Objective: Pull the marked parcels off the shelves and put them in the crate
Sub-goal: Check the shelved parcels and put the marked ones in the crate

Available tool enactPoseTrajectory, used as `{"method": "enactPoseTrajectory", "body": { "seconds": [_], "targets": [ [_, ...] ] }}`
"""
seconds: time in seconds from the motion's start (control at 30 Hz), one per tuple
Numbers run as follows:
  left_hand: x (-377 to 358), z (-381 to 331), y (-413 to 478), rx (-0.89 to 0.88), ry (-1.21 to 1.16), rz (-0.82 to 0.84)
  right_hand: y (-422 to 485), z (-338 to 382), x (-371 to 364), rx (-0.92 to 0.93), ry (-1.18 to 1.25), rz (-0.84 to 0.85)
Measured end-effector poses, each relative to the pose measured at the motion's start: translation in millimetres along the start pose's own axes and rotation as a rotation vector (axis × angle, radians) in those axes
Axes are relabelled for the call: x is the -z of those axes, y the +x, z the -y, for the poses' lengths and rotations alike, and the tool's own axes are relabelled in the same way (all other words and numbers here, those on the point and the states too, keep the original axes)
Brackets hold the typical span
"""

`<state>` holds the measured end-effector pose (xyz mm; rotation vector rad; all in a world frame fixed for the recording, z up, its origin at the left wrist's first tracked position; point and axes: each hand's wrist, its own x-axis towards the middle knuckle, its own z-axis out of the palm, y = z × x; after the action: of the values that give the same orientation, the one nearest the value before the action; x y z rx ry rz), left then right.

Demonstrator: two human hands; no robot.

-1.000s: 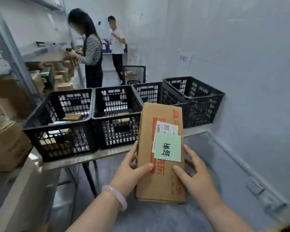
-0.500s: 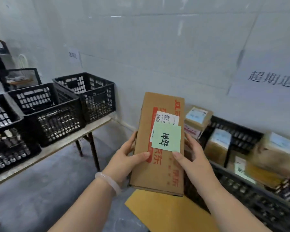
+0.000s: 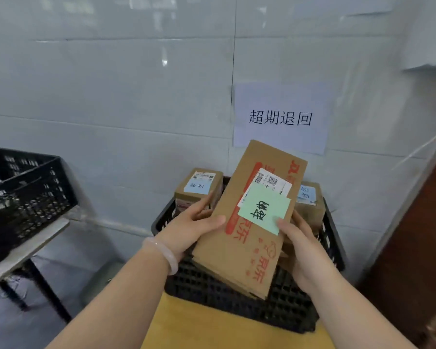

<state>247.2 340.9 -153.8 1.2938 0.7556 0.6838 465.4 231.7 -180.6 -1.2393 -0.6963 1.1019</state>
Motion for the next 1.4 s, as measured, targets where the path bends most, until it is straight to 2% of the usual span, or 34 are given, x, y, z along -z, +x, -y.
{"method": "enactPoseTrajectory", "body": {
  "seconds": [0.1, 0.23, 0.43, 0.63, 0.8, 0.93, 1.03, 1.1, 1.2, 1.4],
  "targets": [
    [1.6, 8.5, 15.9, -0.012, -0.129, -0.081, 8.3, 1.8, 6.5, 0.038, 0.143, -0.083],
    [0.1, 23.3, 27.6, 0.031, -0.132, 0.046, 22.5, -1.9, -5.7, 0.106, 0.297, -0.192],
    [28.2, 15.5, 59.7, 0.009, -0.129, -0.098, 46.6, -12.1, -35.3, 0.105, 0.298, -0.261],
    [99.9, -7.3, 86.9, 0.087, 0.001, -0.129, 65.0, 4.9, -16.1, 0.167, 0.168, -0.471],
    [124.0, -10.1, 103.7, 0.192, 0.092, -0.033, 71.7, -7.7, -13.2, 0.087, -0.001, -0.450],
    [127.6, 8.6, 110.4, 0.169, 0.085, -0.109, 73.8, -22.3, -13.7, 0.023, -0.126, -0.461],
    [130.9, 14.6, 113.7, 0.187, 0.046, -0.042, 75.7, -25.2, -14.4, -0.015, -0.178, -0.470],
    [130.1, 16.3, 118.3, 0.208, 0.106, 0.013, 77.5, -26.9, -15.3, -0.037, -0.200, -0.490],
    [130.4, 20.9, 123.1, 0.211, 0.335, 0.021, 78.7, -33.8, -19.6, -0.074, -0.266, -0.495],
    [134.6, 24.2, 116.2, 0.111, 0.699, 0.025, 84.0, -44.5, -29.0, -0.105, -0.476, -0.514]
  ]
}}
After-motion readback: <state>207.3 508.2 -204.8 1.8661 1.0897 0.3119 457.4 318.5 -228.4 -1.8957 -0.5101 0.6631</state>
